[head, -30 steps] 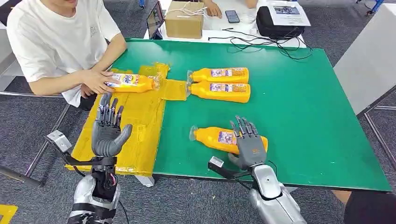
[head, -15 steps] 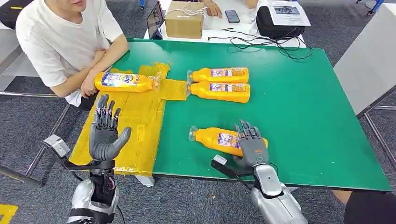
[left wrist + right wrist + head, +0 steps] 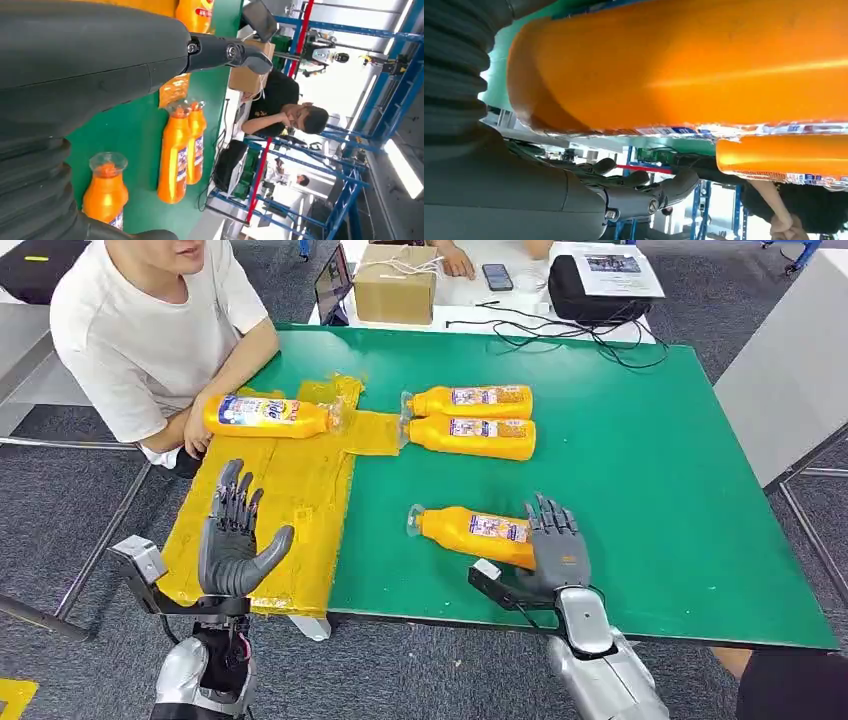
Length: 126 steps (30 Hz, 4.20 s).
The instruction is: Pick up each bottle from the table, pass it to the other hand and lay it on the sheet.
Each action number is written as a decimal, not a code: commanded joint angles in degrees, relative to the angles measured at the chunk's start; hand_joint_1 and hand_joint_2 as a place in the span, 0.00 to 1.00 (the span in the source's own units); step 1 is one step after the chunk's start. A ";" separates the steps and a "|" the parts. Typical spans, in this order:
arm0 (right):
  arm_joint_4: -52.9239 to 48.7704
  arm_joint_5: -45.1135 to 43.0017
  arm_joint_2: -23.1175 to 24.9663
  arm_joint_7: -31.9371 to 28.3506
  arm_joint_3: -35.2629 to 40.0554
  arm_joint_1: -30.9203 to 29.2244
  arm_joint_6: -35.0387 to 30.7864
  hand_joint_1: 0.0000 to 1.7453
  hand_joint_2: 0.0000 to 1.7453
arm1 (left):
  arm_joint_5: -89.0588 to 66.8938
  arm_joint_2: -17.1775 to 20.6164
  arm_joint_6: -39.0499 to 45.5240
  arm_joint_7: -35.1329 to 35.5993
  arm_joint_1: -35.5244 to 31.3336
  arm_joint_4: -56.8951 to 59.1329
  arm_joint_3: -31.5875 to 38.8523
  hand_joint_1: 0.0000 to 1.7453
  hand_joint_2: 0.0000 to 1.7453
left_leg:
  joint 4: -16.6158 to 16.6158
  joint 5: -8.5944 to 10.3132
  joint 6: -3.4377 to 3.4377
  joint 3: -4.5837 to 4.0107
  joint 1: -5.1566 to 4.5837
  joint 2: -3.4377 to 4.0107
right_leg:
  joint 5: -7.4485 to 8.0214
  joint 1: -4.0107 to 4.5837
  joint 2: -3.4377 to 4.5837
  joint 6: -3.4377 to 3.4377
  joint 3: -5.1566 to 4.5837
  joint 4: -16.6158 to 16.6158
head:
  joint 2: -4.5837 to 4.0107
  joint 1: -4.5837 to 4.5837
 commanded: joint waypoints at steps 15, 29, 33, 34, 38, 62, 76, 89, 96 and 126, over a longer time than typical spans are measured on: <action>19.81 -0.53 0.63 5.78 -1.73 -13.16 16.16 1.00 1.00 | -2.45 1.28 1.10 2.57 -1.13 0.90 -1.79 0.00 1.00 | -0.02 0.00 -0.05 0.40 0.05 -0.01 | 0.00 0.03 0.12 -0.09 0.37 -0.04 | 0.00 0.02; 27.69 -11.43 -0.97 -4.47 -5.97 -16.09 23.04 1.00 1.00 | -3.38 3.00 0.75 1.90 -5.58 7.16 -4.65 0.00 1.00 | -0.13 0.06 -0.08 0.67 0.13 -0.34 | -0.03 0.10 -0.17 -0.13 0.73 -0.21 | 0.00 0.02; 28.58 -14.17 -2.05 -7.31 -6.90 -15.37 23.81 1.00 1.00 | -2.49 3.53 0.68 1.36 -6.86 9.11 -5.40 0.00 1.00 | -0.11 0.07 -0.04 0.68 0.10 -0.36 | -0.04 0.07 -0.25 -0.09 0.74 -0.18 | 0.00 0.02; 28.70 -14.78 -2.19 -8.03 -7.22 -15.24 24.08 1.00 1.00 | -2.39 3.58 0.67 1.31 -7.08 9.43 -5.55 0.00 1.00 | -0.12 0.06 -0.09 0.73 0.15 -0.42 | -0.04 0.13 -0.25 -0.13 0.80 -0.22 | 0.00 0.00; 27.80 -21.63 -1.78 -18.17 -10.91 -14.16 26.05 1.00 1.00 | -1.36 3.87 0.71 0.59 -7.93 10.84 -6.01 0.00 1.00 | -0.10 0.07 -0.07 0.76 0.15 -0.37 | -0.01 0.12 -0.21 -0.12 0.81 -0.23 | 0.00 0.00; -10.67 -64.14 11.30 -40.34 -18.63 3.54 16.73 1.00 1.00 | -20.24 1.31 11.00 -11.34 0.34 15.42 -18.79 0.00 1.00 | -0.03 -0.12 -0.04 0.53 0.10 0.18 | -0.03 0.11 0.18 -0.07 0.46 -0.04 | 0.00 0.02; -11.79 -50.88 13.96 -38.43 0.70 5.84 9.55 1.00 1.00 | -32.01 1.30 13.95 -10.69 -0.14 14.72 -27.18 0.00 1.00 | -0.01 -0.24 -0.05 0.25 0.10 0.06 | -0.18 0.08 0.26 0.01 0.23 -0.06 | 0.00 0.00; -5.66 -47.60 18.40 -40.08 13.82 7.67 1.56 1.00 1.00 | -15.75 -1.76 7.47 -4.96 -0.76 11.22 -22.33 0.00 1.00 | 0.00 -0.27 -0.03 0.25 0.17 0.06 | -0.20 0.14 0.23 0.03 0.27 -0.10 | 0.00 0.00; -7.36 -50.17 17.71 -40.76 13.81 8.76 -0.10 1.00 1.00 | -10.18 -1.41 7.65 -4.67 -0.89 9.76 -20.93 0.00 1.00 | -0.02 -0.24 -0.03 0.26 0.12 -0.09 | -0.24 0.08 0.12 0.02 0.30 -0.07 | 0.00 0.00; 0.67 -46.56 18.43 -37.25 17.79 8.15 -1.21 0.00 0.00 | -2.36 -0.95 7.60 -6.51 -3.29 3.36 -19.08 1.00 1.00 | -0.03 -0.17 -0.03 0.14 0.11 -0.21 | -0.22 0.08 -0.03 0.04 0.18 -0.08 | 0.00 0.00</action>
